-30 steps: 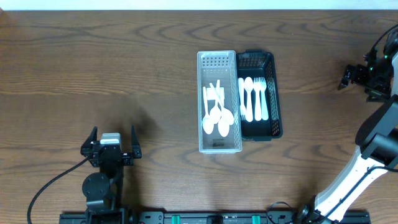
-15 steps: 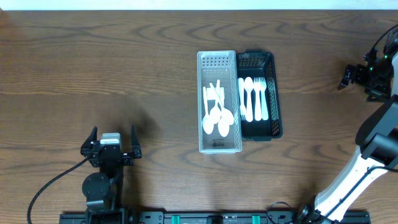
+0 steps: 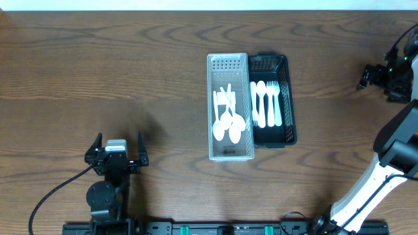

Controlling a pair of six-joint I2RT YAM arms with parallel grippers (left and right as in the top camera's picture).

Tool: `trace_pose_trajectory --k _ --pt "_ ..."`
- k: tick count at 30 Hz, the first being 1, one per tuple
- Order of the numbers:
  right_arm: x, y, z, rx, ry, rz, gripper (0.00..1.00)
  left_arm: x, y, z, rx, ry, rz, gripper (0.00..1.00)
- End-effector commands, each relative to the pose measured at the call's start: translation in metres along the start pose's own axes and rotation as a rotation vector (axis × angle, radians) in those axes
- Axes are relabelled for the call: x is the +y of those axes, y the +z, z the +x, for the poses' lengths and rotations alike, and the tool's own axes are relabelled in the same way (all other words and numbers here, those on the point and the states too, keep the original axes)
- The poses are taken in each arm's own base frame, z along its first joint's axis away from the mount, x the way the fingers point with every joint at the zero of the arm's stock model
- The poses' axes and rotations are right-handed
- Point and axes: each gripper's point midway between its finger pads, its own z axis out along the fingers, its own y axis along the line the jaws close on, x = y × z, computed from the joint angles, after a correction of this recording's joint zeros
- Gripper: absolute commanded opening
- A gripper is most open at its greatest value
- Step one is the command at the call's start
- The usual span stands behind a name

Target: Pack container

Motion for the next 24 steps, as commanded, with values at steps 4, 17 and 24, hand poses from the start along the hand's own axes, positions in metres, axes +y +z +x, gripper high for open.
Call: trace_pose_trajectory --k 4,17,24 --pt "0.025 -0.045 -0.043 -0.244 -0.025 -0.066 0.99 0.0 0.002 0.015 0.034 -0.009 -0.006 0.98" --pt "0.136 -0.191 -0.037 -0.826 -0.254 -0.161 0.99 0.0 0.002 0.015 0.034 -0.009 -0.006 0.98" --pt "0.16 -0.238 0.05 -0.966 -0.347 -0.23 0.99 0.0 0.002 0.015 0.034 -0.009 -0.006 0.98"
